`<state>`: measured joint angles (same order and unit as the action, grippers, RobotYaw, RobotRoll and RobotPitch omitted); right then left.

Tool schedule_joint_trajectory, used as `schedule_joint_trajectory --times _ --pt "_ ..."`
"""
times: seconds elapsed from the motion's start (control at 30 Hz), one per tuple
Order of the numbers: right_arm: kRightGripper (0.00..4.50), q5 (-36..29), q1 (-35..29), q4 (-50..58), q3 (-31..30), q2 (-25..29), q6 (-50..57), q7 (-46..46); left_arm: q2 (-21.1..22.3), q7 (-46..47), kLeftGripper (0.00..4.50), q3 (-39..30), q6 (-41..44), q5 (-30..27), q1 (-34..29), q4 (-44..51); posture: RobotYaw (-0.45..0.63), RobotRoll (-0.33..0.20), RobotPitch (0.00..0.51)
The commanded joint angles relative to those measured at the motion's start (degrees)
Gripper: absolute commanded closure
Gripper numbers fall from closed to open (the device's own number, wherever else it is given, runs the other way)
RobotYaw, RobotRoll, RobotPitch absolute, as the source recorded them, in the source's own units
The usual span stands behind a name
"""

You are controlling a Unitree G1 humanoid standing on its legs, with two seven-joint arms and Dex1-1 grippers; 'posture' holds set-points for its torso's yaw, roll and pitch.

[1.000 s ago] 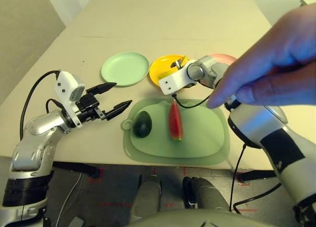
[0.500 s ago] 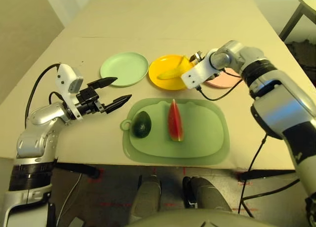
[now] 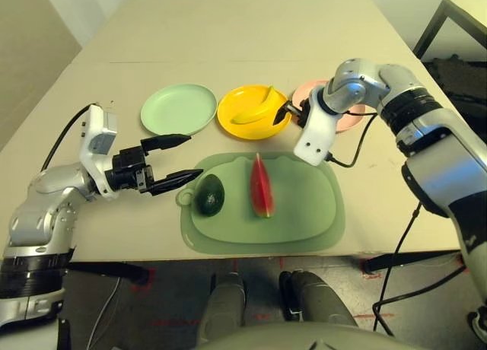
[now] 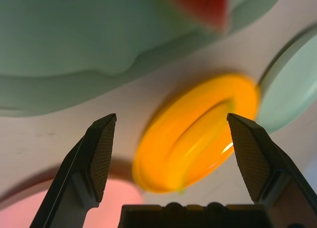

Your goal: Place the fruits into color-matched plates.

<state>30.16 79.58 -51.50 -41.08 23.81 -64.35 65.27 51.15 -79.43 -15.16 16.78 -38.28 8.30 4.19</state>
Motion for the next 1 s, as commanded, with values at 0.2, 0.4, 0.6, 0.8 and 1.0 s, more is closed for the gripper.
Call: schedule_joint_trajectory --times 0.2,0.4,0.6,0.8,1.0 --pt "0.03 -14.18 -3.13 21.01 -1.35 0.99 9.43 12.86 1.37 -3.34 0.0 0.28 -0.77 0.9 -2.49 2.01 0.05 0.0 0.113" --pt "0.03 -19.96 -5.41 32.24 -2.65 2.47 16.18 19.95 1.62 -3.36 0.0 0.07 -0.7 1.09 -3.17 2.17 0.06 0.0 0.112" --pt "0.03 -19.54 -7.32 37.39 -3.53 1.99 21.98 23.26 1.96 -3.04 0.0 -0.4 -1.14 1.34 -2.94 1.67 0.06 0.0 0.112" --pt "0.03 -15.99 -7.98 35.12 -4.51 0.24 21.56 22.61 2.22 -2.28 0.0 -0.71 -1.17 1.09 -2.88 2.27 0.08 0.0 0.118" --pt "0.03 -11.53 -7.82 30.19 -5.32 -1.96 19.46 20.62 2.4 -1.99 0.0 -1.57 -1.65 1.07 -3.94 2.48 0.09 0.0 0.121"
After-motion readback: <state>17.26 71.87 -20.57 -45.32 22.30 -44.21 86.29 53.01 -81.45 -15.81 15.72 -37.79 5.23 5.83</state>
